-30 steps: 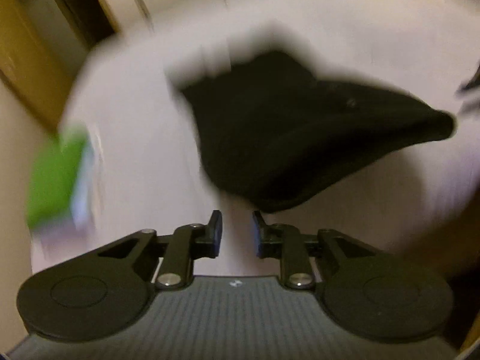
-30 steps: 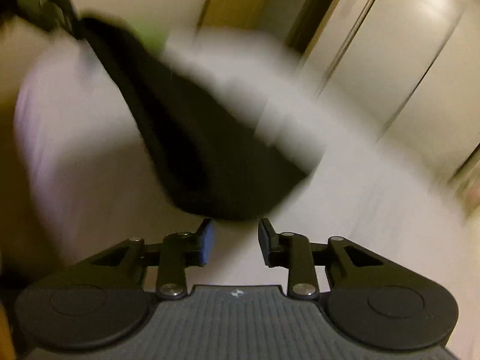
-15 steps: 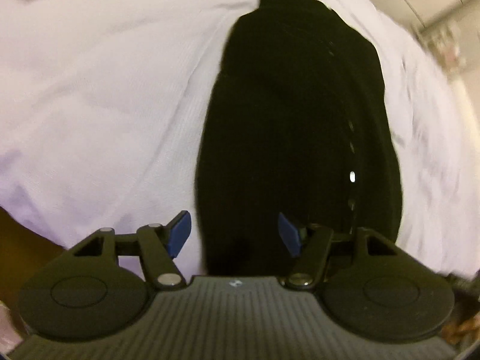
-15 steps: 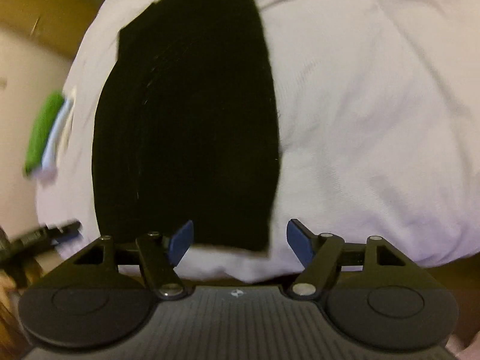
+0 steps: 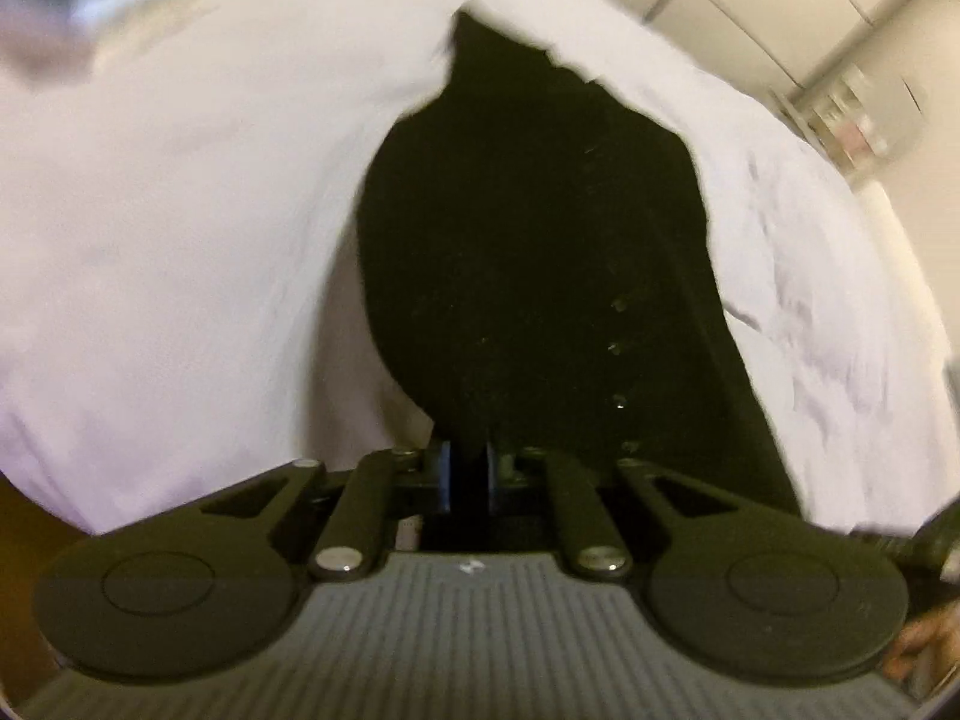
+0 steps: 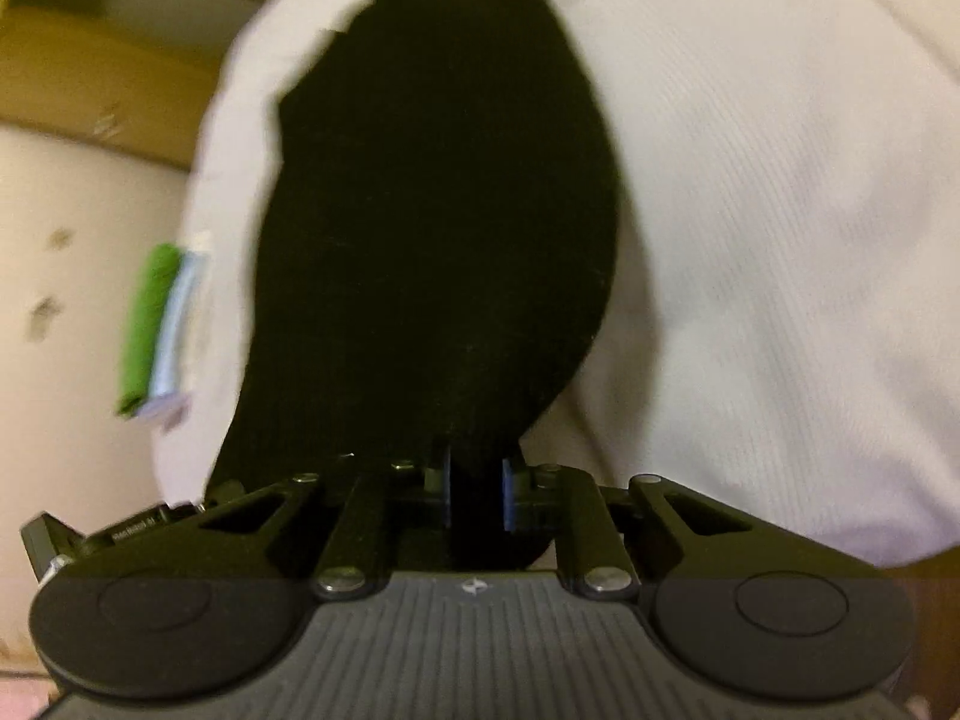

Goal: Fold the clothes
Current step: 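Lay the garment flat on the bed and open both grippers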

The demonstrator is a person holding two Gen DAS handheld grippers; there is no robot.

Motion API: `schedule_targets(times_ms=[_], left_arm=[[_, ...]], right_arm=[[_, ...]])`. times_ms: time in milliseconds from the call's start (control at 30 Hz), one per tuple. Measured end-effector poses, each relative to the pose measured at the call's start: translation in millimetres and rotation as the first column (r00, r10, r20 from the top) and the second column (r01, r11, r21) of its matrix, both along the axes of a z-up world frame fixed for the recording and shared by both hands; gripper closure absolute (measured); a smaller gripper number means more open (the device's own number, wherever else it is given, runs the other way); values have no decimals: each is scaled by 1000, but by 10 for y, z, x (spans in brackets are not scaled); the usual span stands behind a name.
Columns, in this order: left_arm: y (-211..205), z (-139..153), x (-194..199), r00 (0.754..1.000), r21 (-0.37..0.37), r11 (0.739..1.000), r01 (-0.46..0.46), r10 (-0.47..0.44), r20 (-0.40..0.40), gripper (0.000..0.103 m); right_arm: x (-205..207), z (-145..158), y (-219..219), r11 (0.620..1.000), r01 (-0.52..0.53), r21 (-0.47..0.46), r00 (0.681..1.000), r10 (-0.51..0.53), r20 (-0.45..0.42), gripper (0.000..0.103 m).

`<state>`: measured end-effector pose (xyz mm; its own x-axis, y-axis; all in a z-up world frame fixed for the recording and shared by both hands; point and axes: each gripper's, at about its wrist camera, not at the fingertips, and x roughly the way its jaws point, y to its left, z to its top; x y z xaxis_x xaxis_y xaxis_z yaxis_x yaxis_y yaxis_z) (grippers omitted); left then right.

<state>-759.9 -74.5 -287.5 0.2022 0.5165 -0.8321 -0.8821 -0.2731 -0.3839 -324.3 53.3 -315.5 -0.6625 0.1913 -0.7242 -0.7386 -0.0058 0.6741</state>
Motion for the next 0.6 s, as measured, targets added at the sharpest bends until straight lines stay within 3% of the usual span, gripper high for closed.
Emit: schedule_targets(times_ms=[33,133,167,200,233,267,300,433,500,600], left_arm=[[-44,-83,36,1000,-35,999,11,-12,-23,95],[-174,-340,145,995,-143,989,39,-52,-88,94],[-165,-562,190,991,-235,972,28,-58,-124,92],[-158,-672,224,986,-273,962,24,-68,-150,91],[-138,-644,240,985,-271,962,20,-65,-159,91],[-118,-613,256,984,-269,963,15,-63,-168,90],[-113,-521,282,982,-262,965,15,-63,-178,88],[-105,-92,348,949,-235,972,30,-101,-298,87],[-47,90,396,935,-204,978,53,-120,-333,87],[153,252,493,930,-149,983,104,-149,-336,86]], right_arm=[[55,69,-36,1000,-6,12,1000,5,7,90],[171,-184,-202,996,-13,-85,996,20,83,92],[170,-329,-243,991,-11,-136,991,29,131,92],[162,-460,-275,984,-14,-179,987,43,158,91],[139,-527,-277,977,-28,-211,983,65,169,82],[94,-458,-245,979,-60,-196,971,103,216,65],[50,-389,-213,979,-93,-182,955,139,263,58],[-97,36,-57,968,-239,-71,847,244,472,56],[-50,218,36,970,-245,0,848,214,484,56],[-111,457,268,966,-228,119,888,156,432,56]])
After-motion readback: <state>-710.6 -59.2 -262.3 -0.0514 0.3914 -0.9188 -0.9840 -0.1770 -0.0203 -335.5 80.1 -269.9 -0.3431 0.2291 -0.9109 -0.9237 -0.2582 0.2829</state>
